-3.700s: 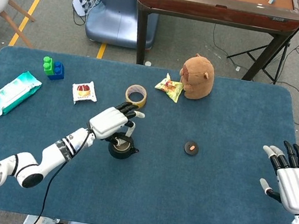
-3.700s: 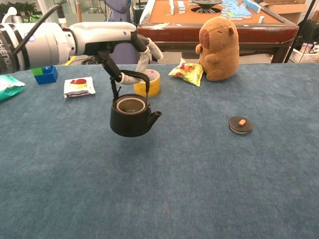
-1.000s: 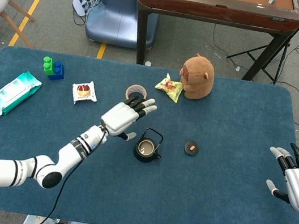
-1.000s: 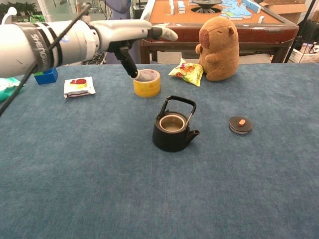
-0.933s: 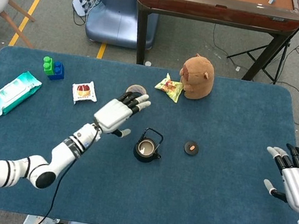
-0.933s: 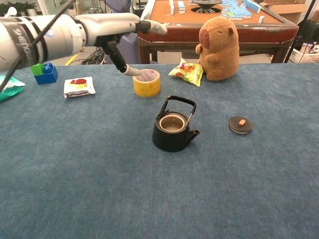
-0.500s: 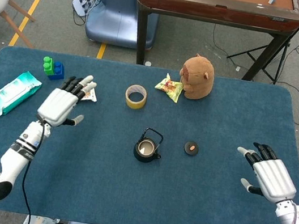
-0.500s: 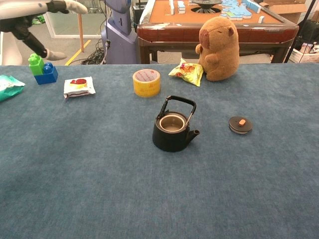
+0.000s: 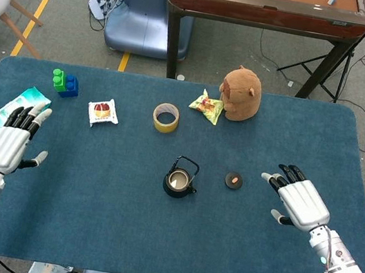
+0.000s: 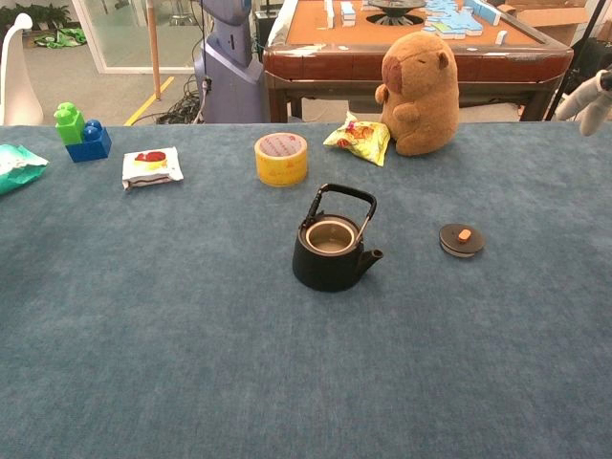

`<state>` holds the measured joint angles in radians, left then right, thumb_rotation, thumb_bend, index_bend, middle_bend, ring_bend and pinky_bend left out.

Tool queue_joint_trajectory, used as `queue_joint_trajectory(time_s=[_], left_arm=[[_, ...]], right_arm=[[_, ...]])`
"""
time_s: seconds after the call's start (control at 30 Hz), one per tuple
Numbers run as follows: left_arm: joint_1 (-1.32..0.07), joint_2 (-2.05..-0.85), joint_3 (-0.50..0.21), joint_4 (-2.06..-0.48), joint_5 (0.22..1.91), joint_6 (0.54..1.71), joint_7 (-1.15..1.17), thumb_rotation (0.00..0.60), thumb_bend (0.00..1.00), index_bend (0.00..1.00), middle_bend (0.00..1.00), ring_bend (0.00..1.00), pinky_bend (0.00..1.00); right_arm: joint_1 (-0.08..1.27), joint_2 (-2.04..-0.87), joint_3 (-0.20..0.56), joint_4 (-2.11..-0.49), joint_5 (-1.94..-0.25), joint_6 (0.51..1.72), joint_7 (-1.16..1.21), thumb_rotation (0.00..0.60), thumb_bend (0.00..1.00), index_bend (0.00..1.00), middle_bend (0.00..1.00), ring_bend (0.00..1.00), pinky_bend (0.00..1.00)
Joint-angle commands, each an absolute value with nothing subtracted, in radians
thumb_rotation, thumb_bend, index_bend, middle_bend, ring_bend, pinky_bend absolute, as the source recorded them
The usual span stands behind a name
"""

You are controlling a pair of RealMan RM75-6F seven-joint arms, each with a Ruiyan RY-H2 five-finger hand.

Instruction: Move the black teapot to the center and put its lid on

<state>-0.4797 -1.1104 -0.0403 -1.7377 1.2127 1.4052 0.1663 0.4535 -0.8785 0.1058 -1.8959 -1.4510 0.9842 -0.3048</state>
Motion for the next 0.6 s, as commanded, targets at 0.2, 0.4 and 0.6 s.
queue_joint_trajectory(time_s=[0.2, 0.4, 0.6], left_arm=[[-0.345, -1.107, 0.011, -1.727, 1.267, 1.499, 0.136, 0.6, 0.27, 0.09, 0.0, 0.0, 0.0], [-0.27, -1.119, 0.025, -1.732, 1.321, 1.573, 0.144, 0.6, 0.27, 0.09, 0.0, 0.0, 0.0], [-0.217, -1.123, 0.03, -1.744, 1.363, 1.611, 0.156, 0.6, 0.27, 0.09, 0.0, 0.0, 0.0]], right_arm=[[0.517, -0.906, 0.134, -1.874, -1.364, 0.918, -0.335, 0.6, 0.2, 0.2, 0.26, 0.09, 0.12], [0.579, -0.957, 0.131, -1.828, -1.3, 0.835, -0.368, 0.6, 0.2, 0.2, 0.23, 0.04, 0.12], [0.634, -1.03, 0.116, -1.776, -1.254, 0.784, -0.425, 0.6, 0.2, 0.21, 0.22, 0.03, 0.12]])
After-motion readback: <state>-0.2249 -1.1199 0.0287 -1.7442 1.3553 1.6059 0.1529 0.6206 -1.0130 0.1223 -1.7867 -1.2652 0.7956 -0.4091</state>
